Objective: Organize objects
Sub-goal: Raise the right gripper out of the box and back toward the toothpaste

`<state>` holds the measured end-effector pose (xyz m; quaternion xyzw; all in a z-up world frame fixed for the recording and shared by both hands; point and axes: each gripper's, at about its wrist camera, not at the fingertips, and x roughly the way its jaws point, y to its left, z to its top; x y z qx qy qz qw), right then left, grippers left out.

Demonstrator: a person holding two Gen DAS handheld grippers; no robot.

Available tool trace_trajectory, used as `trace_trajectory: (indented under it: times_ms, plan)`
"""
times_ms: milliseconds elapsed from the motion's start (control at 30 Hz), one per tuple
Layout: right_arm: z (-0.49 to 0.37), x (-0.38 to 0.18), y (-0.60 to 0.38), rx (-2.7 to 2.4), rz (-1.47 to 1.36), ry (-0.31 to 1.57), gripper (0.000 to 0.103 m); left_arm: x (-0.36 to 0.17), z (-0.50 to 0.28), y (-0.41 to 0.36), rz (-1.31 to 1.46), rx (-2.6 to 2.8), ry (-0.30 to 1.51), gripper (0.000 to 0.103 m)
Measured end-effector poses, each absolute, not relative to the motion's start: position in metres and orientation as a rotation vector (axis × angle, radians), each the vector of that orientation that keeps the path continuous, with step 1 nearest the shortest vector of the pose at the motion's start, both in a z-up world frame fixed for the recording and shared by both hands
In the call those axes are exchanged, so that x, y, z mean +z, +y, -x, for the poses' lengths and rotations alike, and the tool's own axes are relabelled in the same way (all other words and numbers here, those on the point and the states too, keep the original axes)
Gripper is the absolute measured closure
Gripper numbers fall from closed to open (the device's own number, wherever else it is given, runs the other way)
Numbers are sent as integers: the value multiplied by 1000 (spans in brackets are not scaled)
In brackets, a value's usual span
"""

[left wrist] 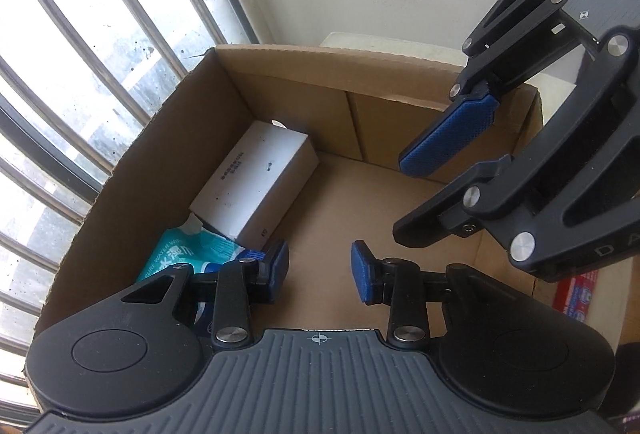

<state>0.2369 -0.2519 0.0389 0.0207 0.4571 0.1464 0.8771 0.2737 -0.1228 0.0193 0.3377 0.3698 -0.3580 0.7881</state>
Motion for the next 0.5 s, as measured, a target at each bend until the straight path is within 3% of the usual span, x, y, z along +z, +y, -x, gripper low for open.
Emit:
trace_trajectory:
  times_ms: [400, 467, 500]
  plan:
    - [-184, 47, -235, 363, -39, 934, 68, 23, -213, -101, -715, -729, 737, 69]
    - [-181, 50, -239, 352, -89, 920, 68, 28, -203, -97, -731, -663, 656, 64]
    - [-179, 53, -244, 348, -120, 902, 68, 30, -195, -94, -746, -609, 602, 55]
